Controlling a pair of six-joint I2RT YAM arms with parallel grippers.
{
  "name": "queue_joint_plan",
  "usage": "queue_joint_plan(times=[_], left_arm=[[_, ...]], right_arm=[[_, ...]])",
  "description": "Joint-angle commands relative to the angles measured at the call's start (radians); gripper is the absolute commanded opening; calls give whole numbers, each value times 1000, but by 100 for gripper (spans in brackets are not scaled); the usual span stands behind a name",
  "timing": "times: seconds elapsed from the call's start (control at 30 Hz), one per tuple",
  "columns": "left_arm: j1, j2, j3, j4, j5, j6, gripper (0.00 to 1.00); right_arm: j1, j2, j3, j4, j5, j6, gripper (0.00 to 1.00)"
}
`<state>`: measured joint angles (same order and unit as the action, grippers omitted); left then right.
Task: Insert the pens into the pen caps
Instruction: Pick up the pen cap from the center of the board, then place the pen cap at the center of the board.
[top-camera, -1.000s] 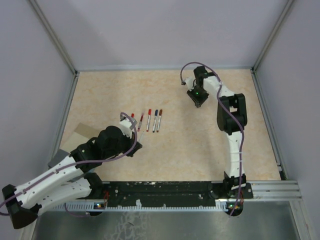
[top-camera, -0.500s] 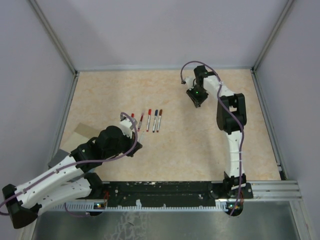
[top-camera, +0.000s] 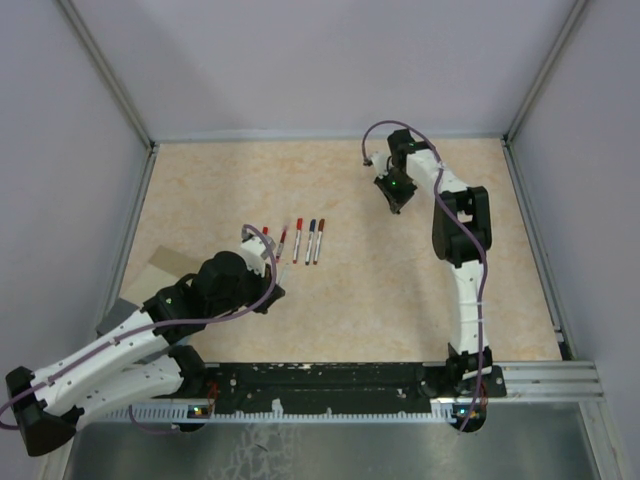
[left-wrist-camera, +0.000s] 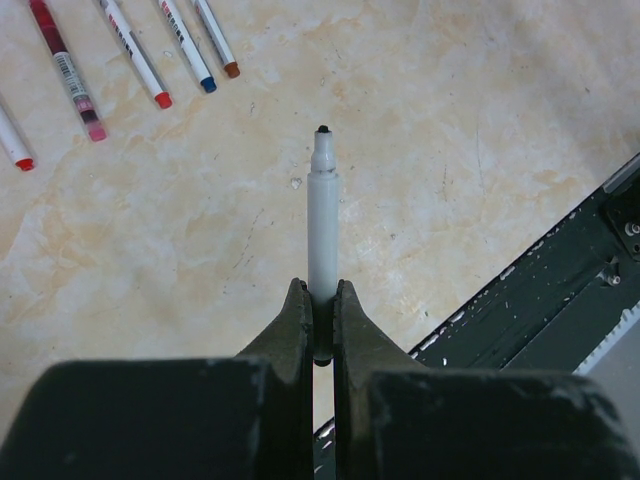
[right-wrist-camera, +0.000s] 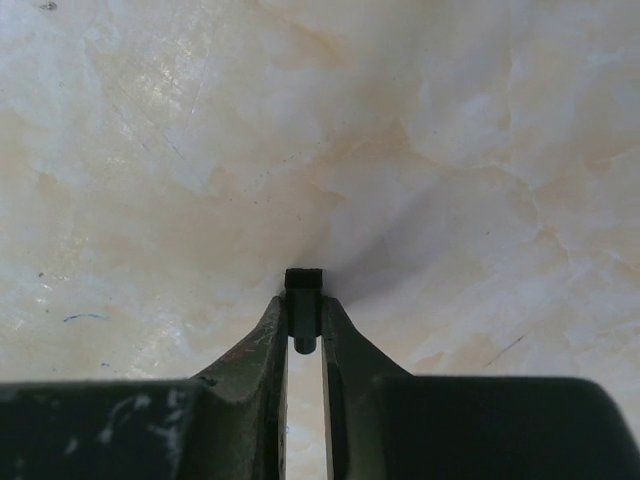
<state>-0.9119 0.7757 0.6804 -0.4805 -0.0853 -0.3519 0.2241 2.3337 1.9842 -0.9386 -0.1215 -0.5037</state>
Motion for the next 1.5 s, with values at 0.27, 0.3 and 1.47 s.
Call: queue_joint_plan(times=[0.27,0.3,1.47], left_arm=[[3,-62,3,-6,-65,-49,0],[3,-66,1,-7,-66,-56,0],[4,-150,-22,-33,-121,-117,0]], right_arm=[[6,-164,-98,195,50,289,0],[12,-193,-129,212,57,329,0],[555,-817,-1119,255,369,1178,2]])
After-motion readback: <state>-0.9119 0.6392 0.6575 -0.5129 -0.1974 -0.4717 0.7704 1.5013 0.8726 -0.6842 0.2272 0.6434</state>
